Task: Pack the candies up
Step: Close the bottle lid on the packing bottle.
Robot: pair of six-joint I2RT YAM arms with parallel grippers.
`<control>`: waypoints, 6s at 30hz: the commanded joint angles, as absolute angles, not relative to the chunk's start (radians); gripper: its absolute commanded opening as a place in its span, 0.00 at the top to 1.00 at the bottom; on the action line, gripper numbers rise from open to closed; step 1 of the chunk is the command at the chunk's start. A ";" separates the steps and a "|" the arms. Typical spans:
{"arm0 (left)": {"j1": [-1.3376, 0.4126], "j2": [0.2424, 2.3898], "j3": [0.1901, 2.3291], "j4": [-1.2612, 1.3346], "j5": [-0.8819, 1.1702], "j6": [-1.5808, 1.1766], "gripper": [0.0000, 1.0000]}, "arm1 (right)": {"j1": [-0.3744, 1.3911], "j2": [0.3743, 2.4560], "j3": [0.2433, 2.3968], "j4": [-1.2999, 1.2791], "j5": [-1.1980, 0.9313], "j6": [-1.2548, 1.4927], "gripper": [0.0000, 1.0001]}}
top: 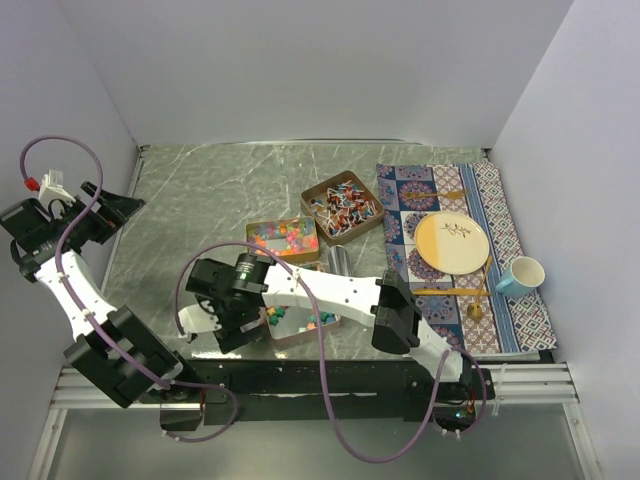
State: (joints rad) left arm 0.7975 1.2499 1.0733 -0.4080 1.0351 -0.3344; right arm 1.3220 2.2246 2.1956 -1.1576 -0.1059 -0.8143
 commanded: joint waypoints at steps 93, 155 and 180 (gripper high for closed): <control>0.943 1.402 1.232 -1.379 1.348 0.618 0.24 | 1.089 2.375 2.316 -1.071 -0.279 -0.601 0.00; 0.327 1.465 0.729 -0.604 1.060 -0.222 0.99 | 1.066 2.358 2.243 -0.969 -0.285 -0.525 0.00; 0.273 1.367 0.755 -0.604 1.078 -0.215 0.99 | 1.008 2.040 1.934 -1.025 -0.224 -0.620 0.00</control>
State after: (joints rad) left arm 0.2798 1.3983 0.7246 -0.6083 1.0855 -0.2508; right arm 1.0168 2.1708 1.9522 -0.9970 -0.2165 -0.5911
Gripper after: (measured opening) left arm 0.012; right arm 1.000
